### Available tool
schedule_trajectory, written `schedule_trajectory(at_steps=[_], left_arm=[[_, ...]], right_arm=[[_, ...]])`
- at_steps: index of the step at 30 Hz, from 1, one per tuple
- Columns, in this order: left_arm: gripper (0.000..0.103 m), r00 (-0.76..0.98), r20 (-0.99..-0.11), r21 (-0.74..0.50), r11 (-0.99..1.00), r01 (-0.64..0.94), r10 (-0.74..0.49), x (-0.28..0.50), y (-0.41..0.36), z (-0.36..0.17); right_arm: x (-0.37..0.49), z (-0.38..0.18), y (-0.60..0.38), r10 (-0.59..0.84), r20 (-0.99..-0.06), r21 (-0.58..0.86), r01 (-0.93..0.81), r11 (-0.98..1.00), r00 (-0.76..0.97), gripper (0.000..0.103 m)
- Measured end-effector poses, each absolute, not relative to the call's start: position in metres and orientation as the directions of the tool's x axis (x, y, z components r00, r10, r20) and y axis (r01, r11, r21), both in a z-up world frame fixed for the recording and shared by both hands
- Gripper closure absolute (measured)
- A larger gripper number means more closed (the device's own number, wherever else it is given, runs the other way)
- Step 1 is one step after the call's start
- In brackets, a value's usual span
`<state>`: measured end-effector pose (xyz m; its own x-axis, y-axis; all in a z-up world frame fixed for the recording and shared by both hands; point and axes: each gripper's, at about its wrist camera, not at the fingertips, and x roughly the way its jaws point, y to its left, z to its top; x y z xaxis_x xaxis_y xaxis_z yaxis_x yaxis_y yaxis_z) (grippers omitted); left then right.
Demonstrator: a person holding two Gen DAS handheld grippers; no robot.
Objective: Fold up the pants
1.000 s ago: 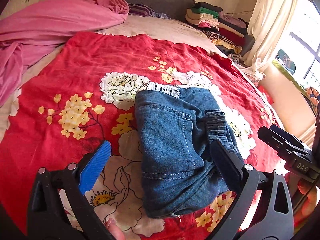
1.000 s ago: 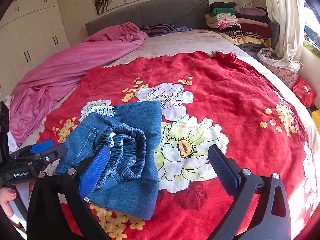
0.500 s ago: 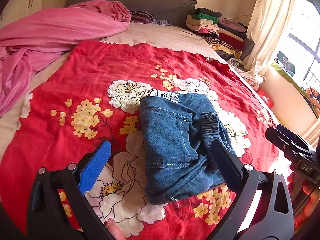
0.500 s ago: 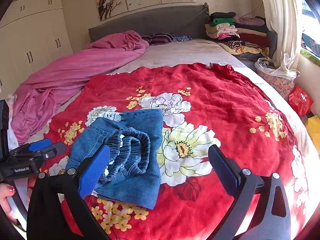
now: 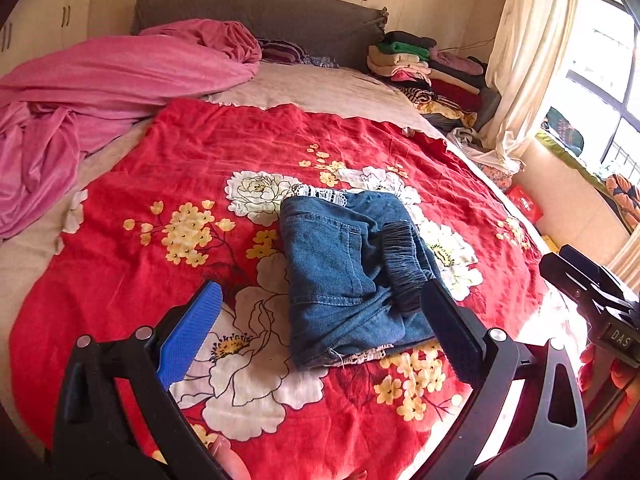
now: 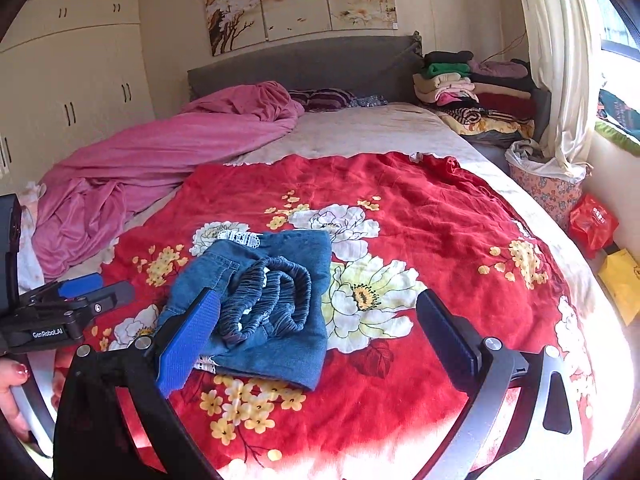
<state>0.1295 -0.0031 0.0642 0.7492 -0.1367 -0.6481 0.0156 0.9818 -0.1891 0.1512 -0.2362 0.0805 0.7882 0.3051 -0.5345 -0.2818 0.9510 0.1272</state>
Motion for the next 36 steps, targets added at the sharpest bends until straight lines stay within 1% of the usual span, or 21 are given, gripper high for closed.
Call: schedule_trajectory(at_steps=[7, 15, 22, 26, 32, 36], left_arm=[[0.010, 0.761, -0.631, -0.204, 0.979, 0.027, -0.153, 0.097, -0.001, 0.066], [0.010, 0.763, -0.629, -0.192, 0.981, 0.029, -0.145, 0.068, 0.002, 0.063], [0.010, 0.758, -0.633, -0.196, 0.980, 0.039, -0.157, 0.046, 0.002, 0.056], [0.010, 0.756, -0.639, -0.172, 0.984, 0.037, -0.140, 0.037, 0.000, 0.050], [0.010, 0.754, -0.642, -0.169, 0.985, 0.037, -0.138, 0.026, -0.003, 0.041], [0.010, 0.752, -0.646, -0.155, 0.987, 0.039, -0.131, 0.020, -0.005, 0.033]], right_arm=[[0.125, 0.086, -0.242, 0.301, -0.521, 0.123, -0.279, 0.952, 0.799, 0.005], [0.091, 0.084, -0.250, 0.306, -0.501, 0.156, -0.263, 0.952, 0.810, 0.005], [0.068, 0.080, -0.249, 0.307, -0.483, 0.155, -0.265, 0.952, 0.820, 0.005], [0.058, 0.076, -0.251, 0.307, -0.480, 0.159, -0.262, 0.952, 0.822, 0.005], [0.046, 0.066, -0.254, 0.306, -0.480, 0.163, -0.259, 0.952, 0.822, 0.005], [0.038, 0.053, -0.257, 0.291, -0.498, 0.150, -0.249, 0.957, 0.817, 0.005]])
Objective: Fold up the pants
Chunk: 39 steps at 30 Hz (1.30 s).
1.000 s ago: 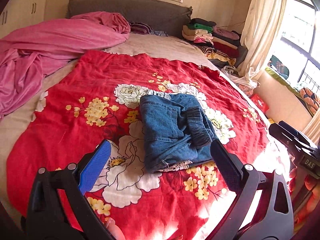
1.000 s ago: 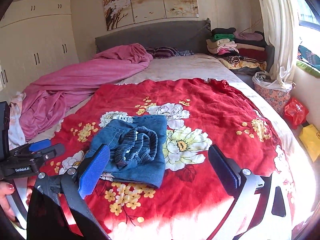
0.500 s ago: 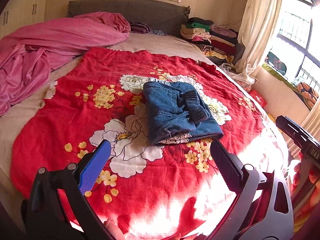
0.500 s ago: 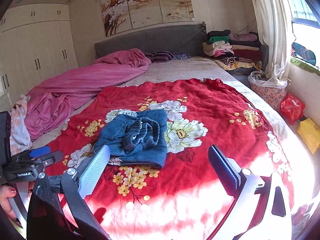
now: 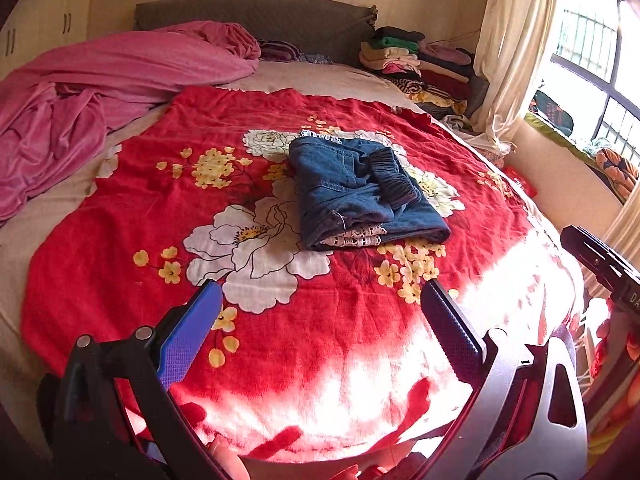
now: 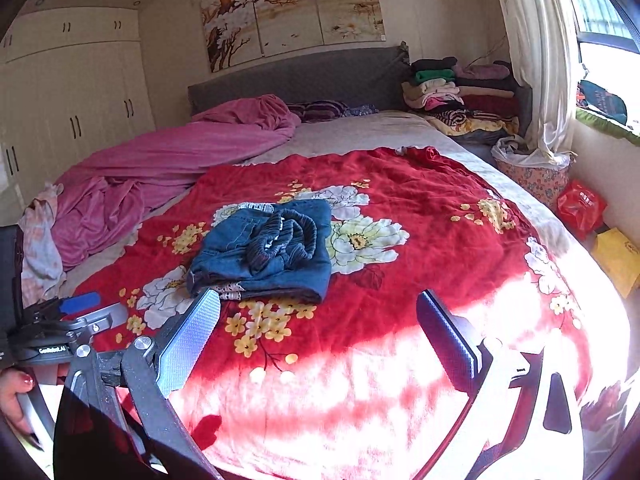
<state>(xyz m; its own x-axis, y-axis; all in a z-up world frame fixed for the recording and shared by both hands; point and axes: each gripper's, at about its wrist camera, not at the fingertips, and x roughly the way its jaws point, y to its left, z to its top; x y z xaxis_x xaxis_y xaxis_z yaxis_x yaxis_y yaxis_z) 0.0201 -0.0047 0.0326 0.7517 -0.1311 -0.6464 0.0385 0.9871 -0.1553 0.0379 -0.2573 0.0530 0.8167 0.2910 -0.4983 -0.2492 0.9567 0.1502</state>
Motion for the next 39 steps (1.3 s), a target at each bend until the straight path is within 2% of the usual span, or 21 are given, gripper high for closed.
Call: schedule_trajectory(at_steps=[21, 39], left_arm=[[0.010, 0.728, -0.674, -0.157, 0.987, 0.019, -0.121, 0.008, -0.011, -0.020], [0.010, 0.718, -0.688, -0.149, 0.989, 0.002, -0.105, 0.009, -0.012, -0.027]], right_arm=[[0.032, 0.000, -0.241, 0.266, -0.555, 0.095, -0.258, 0.961, 0.788, 0.005], [0.033, -0.014, -0.236, 0.262, -0.573, 0.101, -0.250, 0.963, 0.777, 0.005]])
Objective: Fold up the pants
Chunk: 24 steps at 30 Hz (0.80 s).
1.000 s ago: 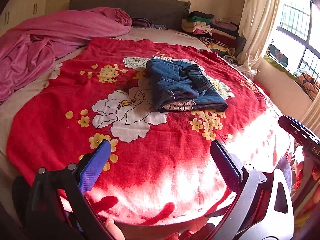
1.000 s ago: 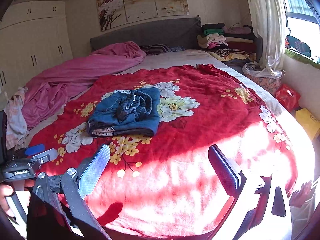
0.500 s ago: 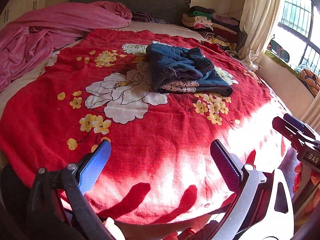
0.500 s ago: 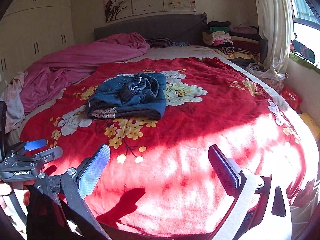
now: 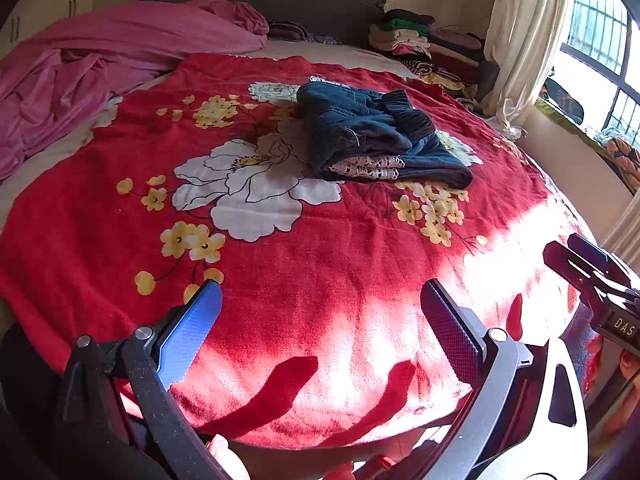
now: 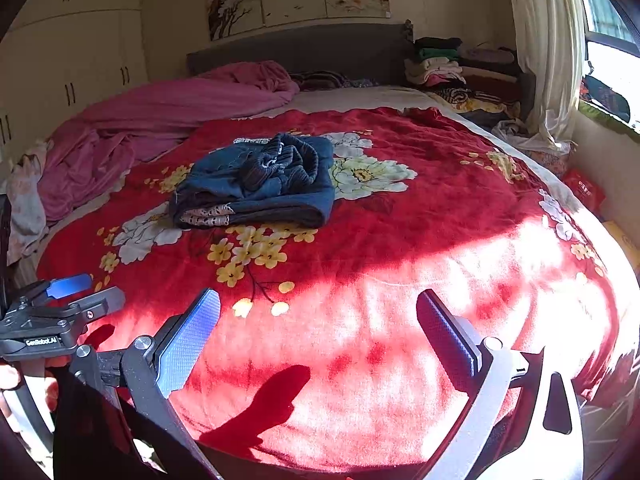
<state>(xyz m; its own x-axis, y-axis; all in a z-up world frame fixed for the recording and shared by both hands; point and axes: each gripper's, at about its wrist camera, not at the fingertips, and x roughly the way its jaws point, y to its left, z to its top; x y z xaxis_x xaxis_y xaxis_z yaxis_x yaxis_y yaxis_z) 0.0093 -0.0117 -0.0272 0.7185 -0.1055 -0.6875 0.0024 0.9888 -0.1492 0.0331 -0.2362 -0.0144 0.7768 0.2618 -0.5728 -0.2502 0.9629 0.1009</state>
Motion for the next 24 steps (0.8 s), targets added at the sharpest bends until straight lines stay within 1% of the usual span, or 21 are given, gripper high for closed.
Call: schedule_trajectory(at_steps=[24], left_arm=[[0.010, 0.724, -0.686, -0.131, 0.991, -0.032, -0.068, 0.0071, -0.0073, -0.0225]], right_arm=[[0.0299, -0.0075, -0.2370, 0.252, -0.570, 0.101, -0.238, 0.966, 0.782, 0.005]])
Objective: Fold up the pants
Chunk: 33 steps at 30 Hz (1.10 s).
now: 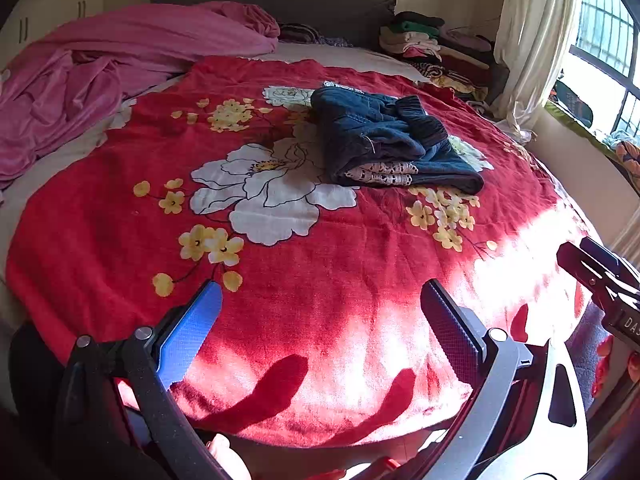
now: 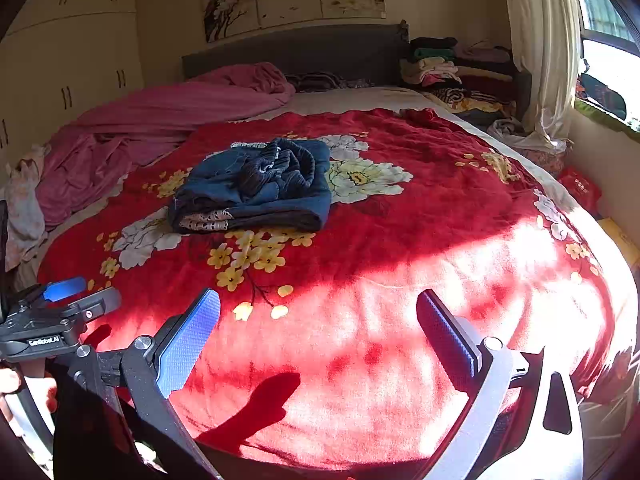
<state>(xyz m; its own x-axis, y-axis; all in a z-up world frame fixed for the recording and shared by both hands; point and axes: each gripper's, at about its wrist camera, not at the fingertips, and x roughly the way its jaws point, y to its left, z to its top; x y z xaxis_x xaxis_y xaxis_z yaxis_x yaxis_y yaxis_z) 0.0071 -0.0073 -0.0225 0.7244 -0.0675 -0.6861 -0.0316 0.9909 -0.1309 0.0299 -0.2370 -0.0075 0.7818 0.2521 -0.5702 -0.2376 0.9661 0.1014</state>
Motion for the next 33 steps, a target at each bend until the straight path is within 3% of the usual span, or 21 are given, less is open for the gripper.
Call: schedule_trajectory(at_steps=[33], left_arm=[[0.010, 0.703, -0.709, -0.129, 0.991, -0.047, -0.059, 0.0069, -0.0037, -0.0208]], right_arm=[[0.0267, -0.0013, -0.2320, 0.248, -0.569, 0.090, -0.240, 0.967, 0.784, 0.005]])
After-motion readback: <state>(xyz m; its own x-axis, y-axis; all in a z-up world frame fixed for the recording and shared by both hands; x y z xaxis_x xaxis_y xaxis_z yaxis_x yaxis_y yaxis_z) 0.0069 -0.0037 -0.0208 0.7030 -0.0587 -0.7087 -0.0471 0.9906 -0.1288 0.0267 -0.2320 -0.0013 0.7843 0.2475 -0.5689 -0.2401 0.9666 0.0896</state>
